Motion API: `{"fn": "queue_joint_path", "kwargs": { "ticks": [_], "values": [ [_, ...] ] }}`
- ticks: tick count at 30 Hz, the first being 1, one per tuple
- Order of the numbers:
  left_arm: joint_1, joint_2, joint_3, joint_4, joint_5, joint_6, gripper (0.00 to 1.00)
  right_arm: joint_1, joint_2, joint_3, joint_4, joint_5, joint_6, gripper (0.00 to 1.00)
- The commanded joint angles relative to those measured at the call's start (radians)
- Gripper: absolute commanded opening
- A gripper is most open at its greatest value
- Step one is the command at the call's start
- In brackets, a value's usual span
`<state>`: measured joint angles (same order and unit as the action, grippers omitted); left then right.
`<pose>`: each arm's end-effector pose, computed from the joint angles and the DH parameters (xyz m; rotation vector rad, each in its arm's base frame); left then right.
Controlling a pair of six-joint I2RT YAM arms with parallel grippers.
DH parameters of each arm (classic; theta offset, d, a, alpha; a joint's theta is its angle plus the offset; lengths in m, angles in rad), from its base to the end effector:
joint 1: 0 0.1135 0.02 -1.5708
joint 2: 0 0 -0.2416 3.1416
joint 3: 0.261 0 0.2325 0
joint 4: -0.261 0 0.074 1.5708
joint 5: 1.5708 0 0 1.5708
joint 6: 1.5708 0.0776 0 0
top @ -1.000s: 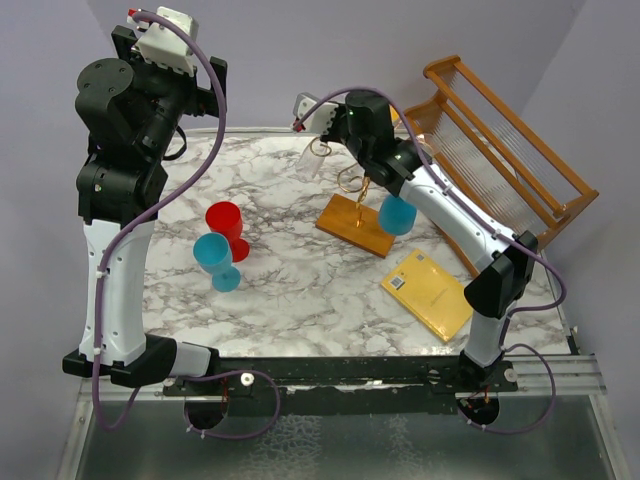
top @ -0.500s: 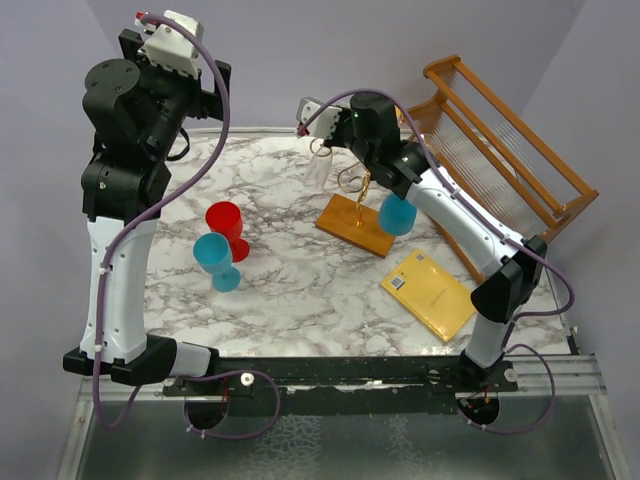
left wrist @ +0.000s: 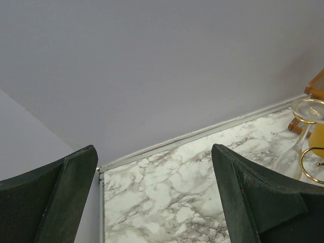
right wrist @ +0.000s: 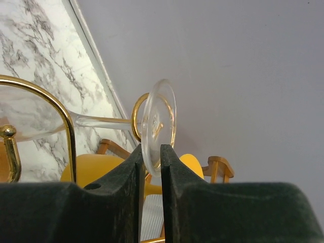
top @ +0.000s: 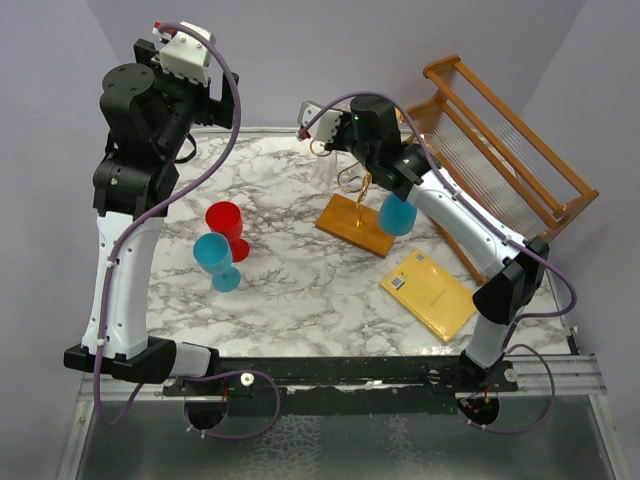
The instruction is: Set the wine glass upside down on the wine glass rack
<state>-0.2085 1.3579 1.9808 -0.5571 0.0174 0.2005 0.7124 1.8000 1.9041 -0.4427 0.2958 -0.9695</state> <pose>0.2616 -0.0567 0.5394 0.3193 1.4708 -0.0195 0.3416 0.2652 0.3826 -1.2889 1.4234 -0.4555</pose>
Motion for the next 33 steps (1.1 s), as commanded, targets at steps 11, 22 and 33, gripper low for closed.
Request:
{"fn": "queue_joint_path", "kwargs": {
  "ticks": [11, 22, 33],
  "values": [
    [0.017, -0.079, -0.185, 0.086, -0.032, 0.028, 0.99, 0.005, -0.07, -0.014, -0.019, -0.04, 0.047, 0.25],
    [0.123, -0.074, -0.352, 0.014, 0.062, -0.046, 0.99, 0.005, -0.124, -0.047, -0.038, -0.041, 0.067, 0.34],
    [0.232, 0.013, -0.44, -0.192, 0.169, -0.041, 0.99, 0.005, -0.269, -0.099, -0.099, -0.135, 0.16, 0.42]
  ]
}}
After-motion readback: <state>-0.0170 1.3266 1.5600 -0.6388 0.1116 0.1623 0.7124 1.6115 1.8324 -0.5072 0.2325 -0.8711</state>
